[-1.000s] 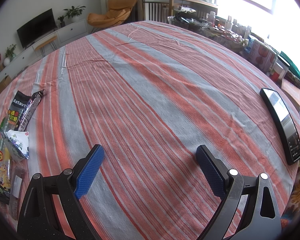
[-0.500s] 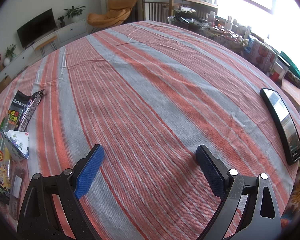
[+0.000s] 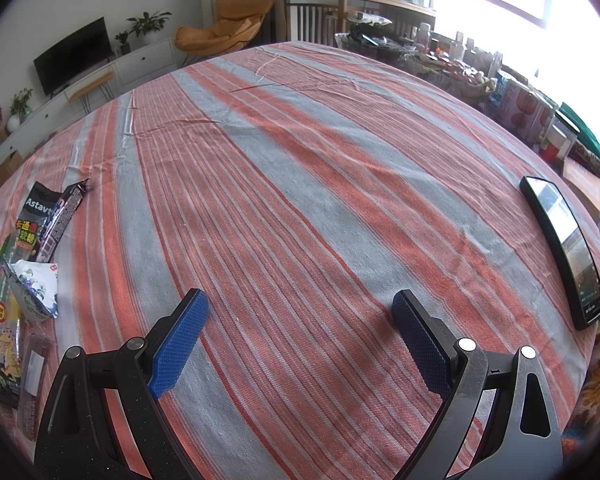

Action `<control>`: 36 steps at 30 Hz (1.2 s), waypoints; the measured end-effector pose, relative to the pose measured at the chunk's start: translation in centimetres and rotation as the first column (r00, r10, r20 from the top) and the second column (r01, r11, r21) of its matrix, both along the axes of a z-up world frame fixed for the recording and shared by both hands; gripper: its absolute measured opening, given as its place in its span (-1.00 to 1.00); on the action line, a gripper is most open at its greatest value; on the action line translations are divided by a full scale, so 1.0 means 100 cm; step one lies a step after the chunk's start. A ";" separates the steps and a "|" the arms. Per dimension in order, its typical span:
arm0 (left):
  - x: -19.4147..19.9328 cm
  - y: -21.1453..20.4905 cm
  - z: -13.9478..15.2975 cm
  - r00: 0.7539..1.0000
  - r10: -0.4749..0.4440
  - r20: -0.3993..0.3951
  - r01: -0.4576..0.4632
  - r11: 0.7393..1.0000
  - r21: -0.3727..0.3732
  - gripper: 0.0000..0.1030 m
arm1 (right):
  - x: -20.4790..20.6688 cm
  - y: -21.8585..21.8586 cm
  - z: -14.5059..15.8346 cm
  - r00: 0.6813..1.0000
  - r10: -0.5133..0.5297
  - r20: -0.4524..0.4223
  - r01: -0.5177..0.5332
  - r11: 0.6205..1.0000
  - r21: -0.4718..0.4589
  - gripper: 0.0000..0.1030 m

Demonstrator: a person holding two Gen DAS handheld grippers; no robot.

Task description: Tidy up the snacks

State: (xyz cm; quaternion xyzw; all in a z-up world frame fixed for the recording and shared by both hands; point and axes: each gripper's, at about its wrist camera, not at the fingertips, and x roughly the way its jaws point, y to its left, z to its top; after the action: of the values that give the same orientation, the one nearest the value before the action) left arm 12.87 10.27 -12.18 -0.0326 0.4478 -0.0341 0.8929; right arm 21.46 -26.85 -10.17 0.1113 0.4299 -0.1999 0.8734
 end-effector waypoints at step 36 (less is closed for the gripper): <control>0.121 -0.029 -0.006 0.999 0.038 -0.032 -0.036 0.997 0.071 1.00 | 0.000 0.000 0.000 1.000 0.000 0.000 0.000 1.000 0.000 0.85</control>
State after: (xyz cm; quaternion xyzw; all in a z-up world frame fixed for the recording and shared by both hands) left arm 24.96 7.34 -12.82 -0.0098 0.4628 -0.0014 0.8864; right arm 21.46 -26.89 -10.19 0.1112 0.4299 -0.1999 0.8734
